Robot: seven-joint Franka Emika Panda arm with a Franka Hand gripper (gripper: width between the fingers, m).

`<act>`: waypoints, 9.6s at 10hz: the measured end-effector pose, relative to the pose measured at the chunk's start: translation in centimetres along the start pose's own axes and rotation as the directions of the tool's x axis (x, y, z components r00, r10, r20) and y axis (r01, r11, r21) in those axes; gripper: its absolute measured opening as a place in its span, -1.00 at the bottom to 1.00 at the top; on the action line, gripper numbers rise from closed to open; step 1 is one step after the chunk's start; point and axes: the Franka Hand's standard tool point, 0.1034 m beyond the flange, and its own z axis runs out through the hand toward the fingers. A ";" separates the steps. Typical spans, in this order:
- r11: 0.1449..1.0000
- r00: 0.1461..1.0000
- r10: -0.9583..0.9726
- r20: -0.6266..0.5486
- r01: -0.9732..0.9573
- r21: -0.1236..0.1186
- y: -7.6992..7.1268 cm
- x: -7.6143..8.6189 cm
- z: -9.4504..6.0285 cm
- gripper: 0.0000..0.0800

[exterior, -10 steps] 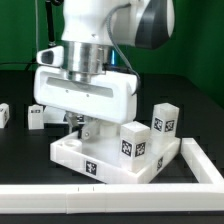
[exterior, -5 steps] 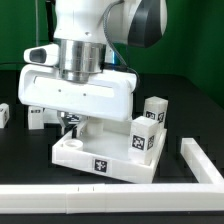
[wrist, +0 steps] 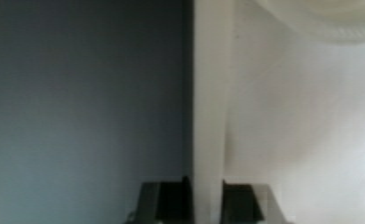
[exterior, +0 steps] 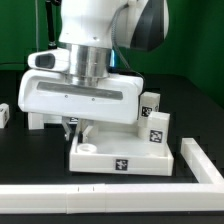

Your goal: Assemble square table

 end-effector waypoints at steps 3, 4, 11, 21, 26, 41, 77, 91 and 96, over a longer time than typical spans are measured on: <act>0.990 0.990 -0.140 -0.014 0.140 -0.007 0.2 0.3 -0.1 -0.84; 0.979 0.979 -0.202 -0.013 0.202 -0.009 0.3 0.3 -0.1 -0.84; 0.851 0.850 -0.524 -0.054 0.522 -0.055 -1.1 4.4 -0.4 -0.83; 0.382 0.382 -0.924 -0.027 0.916 -0.123 -3.2 8.2 -0.8 -0.82; 0.134 0.139 -0.990 0.027 0.981 -0.137 -5.0 12.8 -0.3 -0.82; 0.226 0.227 -0.971 0.079 0.974 -0.014 -8.0 14.8 -4.7 0.17; 0.973 0.909 -0.174 0.380 0.100 0.206 8.9 -8.8 -4.9 0.62; 0.980 0.295 -0.191 0.936 0.113 0.165 9.0 -11.8 -1.5 0.62; 0.980 0.293 -0.189 0.937 0.119 0.160 8.5 -12.2 -0.5 0.62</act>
Offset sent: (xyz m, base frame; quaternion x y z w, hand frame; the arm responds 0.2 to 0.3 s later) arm 0.0000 0.0000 0.0000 0.0000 0.0000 -0.1938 0.9810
